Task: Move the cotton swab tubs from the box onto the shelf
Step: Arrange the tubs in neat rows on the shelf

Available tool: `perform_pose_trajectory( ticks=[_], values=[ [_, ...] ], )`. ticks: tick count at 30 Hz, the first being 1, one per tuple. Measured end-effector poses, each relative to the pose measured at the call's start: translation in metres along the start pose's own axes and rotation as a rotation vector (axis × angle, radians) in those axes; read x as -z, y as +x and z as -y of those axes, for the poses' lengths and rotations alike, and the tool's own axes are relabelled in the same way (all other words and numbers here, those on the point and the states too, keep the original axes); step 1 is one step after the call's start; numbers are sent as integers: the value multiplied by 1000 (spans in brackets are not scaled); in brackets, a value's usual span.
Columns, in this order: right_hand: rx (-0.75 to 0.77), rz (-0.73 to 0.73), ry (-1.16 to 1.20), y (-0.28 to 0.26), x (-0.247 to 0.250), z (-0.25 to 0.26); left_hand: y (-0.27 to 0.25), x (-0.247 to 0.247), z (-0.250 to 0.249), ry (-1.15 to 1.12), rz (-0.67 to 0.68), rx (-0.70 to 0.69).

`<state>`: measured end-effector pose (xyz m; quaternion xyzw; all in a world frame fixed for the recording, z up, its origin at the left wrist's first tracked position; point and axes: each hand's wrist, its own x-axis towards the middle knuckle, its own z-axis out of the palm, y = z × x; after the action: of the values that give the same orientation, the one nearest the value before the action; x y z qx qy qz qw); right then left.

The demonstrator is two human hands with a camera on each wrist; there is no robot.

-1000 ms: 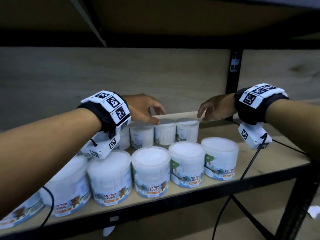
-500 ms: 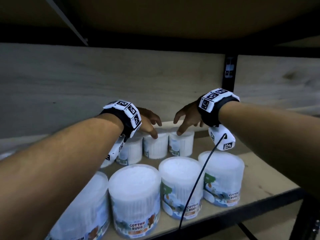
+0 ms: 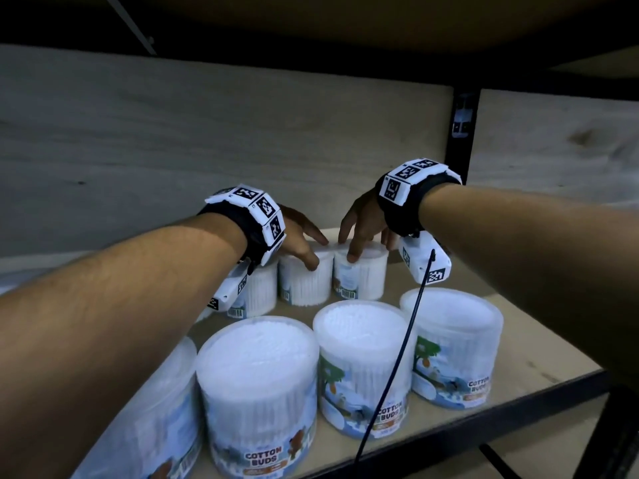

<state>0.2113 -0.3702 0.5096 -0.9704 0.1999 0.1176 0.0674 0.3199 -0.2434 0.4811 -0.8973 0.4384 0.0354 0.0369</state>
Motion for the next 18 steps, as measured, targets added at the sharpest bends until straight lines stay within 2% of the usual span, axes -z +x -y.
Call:
perform_pose_trajectory(
  ticks=[4, 12, 18],
  values=[
    [9, 12, -27, -3, -1, 0, 3, 1, -5, -28, 19, 21],
    [54, 13, -35, 4, -3, -13, 2, -2, -19, -15, -42, 58],
    [93, 12, -32, 6, 0, -12, 3, -4, -18, 7, -82, 151]
  ],
)
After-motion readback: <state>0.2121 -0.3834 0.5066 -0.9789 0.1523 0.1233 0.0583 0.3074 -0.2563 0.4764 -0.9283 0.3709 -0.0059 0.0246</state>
